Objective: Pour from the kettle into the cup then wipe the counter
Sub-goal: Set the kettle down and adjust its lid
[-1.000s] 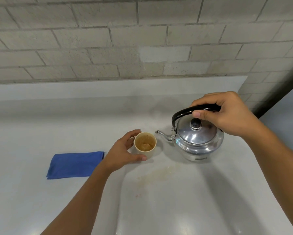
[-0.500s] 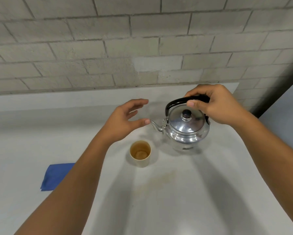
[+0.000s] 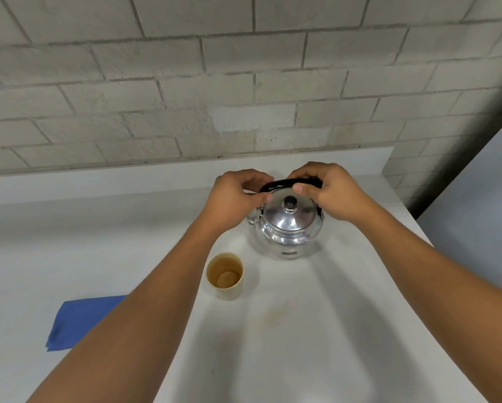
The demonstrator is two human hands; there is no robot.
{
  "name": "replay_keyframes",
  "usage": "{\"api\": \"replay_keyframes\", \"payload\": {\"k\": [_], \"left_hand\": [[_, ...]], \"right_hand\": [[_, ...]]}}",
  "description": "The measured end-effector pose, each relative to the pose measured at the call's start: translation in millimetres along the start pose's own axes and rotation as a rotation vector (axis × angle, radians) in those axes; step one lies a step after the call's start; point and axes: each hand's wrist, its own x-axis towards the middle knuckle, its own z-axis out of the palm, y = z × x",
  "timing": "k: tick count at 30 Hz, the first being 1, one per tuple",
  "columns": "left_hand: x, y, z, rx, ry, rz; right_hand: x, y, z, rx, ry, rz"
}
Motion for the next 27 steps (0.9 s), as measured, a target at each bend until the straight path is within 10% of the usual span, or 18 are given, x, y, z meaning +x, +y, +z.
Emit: {"api": "replay_keyframes", "payload": {"k": [27], "left_hand": [[9.2,-25.1,24.9,0.115,0.007,-0.072]], "right_hand": [[12.4,27.5,12.1,-0.056,-0.038,0.122]]}}
